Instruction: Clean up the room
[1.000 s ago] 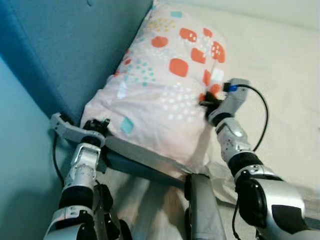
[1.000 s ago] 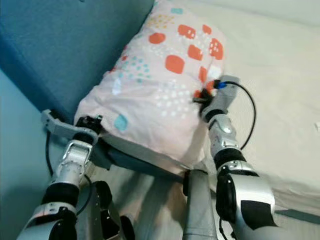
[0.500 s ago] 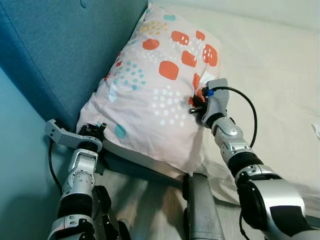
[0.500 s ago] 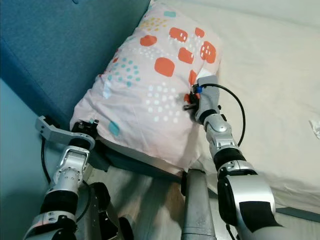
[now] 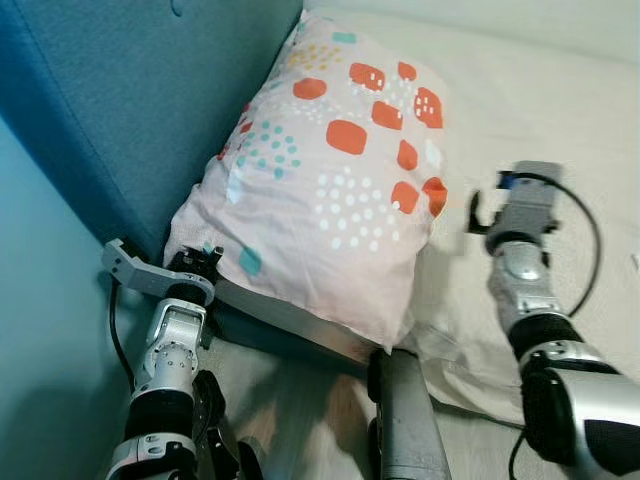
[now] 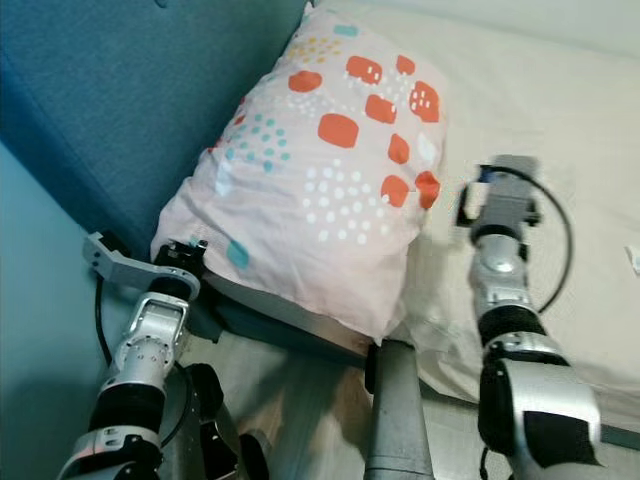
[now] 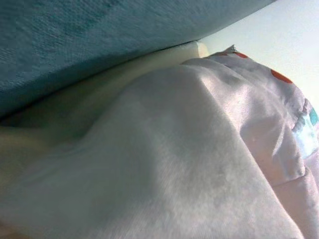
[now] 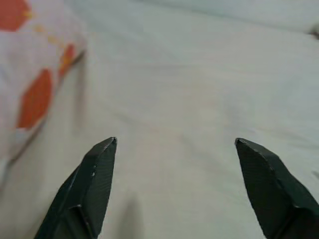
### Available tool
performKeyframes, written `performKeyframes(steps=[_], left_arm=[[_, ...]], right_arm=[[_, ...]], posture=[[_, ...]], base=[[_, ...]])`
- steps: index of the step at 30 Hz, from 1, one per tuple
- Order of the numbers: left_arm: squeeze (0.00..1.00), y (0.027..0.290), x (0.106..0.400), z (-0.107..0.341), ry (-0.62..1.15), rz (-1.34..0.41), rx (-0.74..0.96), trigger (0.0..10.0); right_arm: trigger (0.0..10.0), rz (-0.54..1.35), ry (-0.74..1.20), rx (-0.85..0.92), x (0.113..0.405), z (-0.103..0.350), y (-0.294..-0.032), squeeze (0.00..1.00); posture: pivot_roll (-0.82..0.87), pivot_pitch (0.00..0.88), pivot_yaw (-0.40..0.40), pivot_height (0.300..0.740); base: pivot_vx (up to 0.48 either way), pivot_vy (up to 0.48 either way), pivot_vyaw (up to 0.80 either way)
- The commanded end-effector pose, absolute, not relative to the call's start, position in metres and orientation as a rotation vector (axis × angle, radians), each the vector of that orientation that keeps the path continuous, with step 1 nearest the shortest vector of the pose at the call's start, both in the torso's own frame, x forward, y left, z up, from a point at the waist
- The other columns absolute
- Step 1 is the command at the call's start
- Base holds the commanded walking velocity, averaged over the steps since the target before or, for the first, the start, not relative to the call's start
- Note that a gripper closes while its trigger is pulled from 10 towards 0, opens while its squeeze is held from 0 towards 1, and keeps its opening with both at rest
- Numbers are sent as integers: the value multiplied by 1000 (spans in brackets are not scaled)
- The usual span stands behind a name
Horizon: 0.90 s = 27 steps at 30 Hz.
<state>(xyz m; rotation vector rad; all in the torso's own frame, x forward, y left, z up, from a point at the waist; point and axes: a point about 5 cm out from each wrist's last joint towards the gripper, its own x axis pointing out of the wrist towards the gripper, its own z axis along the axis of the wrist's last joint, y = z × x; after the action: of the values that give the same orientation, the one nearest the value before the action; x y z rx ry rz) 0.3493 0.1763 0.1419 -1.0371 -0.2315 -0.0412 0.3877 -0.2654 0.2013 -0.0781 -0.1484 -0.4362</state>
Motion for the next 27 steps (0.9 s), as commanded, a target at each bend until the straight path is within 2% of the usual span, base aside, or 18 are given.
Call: performKeyframes(steps=[1, 4, 5, 6, 7, 8, 9, 10, 12, 13, 14, 16, 18, 20, 27], left_arm=[[0, 170, 345, 132, -181, -44, -1042, 0], [0, 169, 344, 131, -179, -52, -1041, 0], [0, 169, 343, 132, -177, -74, -1022, 0], [0, 169, 343, 132, -177, -74, -1022, 0], [0, 168, 342, 133, -177, -102, -997, 0], [0, 168, 342, 133, -177, -102, -997, 0], [0, 167, 340, 136, -179, -152, -926, 6706], [0, 166, 338, 138, -179, -193, -855, 6706], [0, 166, 338, 138, -179, -193, -855, 6706], [0, 168, 335, 140, -176, -234, -762, 10000], [0, 168, 335, 140, -176, -234, -762, 10000], [0, 185, 324, 137, -149, -272, -548, 10000], [0, 197, 316, 134, -127, -280, -436, 10000], [0, 208, 305, 132, -104, -282, -388, 10000], [0, 222, 281, 125, -51, -275, -342, 10000]], right_arm=[[10000, -472, -179, -9, 383, 199, -274, 1000], [10000, -472, -198, 2, 382, 202, -277, 1000], [10000, -481, -171, 6, 381, 199, -278, 827], [10000, -481, -171, 6, 381, 199, -278, 827], [10000, -484, -138, 5, 382, 195, -279, 165], [10000, -484, -138, 5, 382, 195, -279, 165], [10000, -457, -108, 10, 383, 190, -277, 0], [10000, -435, -81, 12, 383, 187, -275, 0], [10000, -435, -81, 12, 383, 187, -275, 0], [10000, -410, -77, 35, 384, 185, -272, 0], [10000, -410, -77, 35, 384, 185, -272, 0], [10000, -425, -38, 43, 383, 180, -275, 0], [10000, -487, 7, 26, 380, 177, -284, 0], [10000, -555, 18, 25, 375, 178, -297, 0], [10000, -613, -6, 32, 371, 188, -313, 0]], posture=[[-79, 288, -22, 465], [-79, 288, -22, 465], [-80, 290, -22, 465], [-80, 290, -22, 465], [-80, 290, -22, 465], [-80, 290, -22, 465], [-71, 292, -26, 465], [-70, 293, -26, 465], [-70, 293, -26, 465], [-65, 293, -25, 465], [-65, 293, -25, 465], [-51, 300, -22, 465], [-38, 309, -20, 465], [-21, 323, -21, 465], [12, 364, -18, 465]], base=[[0, 0, 0], [0, 0, 0], [0, 0, 0], [0, 0, 0], [0, 0, 0], [0, 0, 0], [0, 0, 0], [0, 0, 0], [0, 0, 0], [0, 0, 0], [0, 0, 0], [0, 0, 613], [0, 0, 262], [0, 0, 0], [0, 0, 0]])
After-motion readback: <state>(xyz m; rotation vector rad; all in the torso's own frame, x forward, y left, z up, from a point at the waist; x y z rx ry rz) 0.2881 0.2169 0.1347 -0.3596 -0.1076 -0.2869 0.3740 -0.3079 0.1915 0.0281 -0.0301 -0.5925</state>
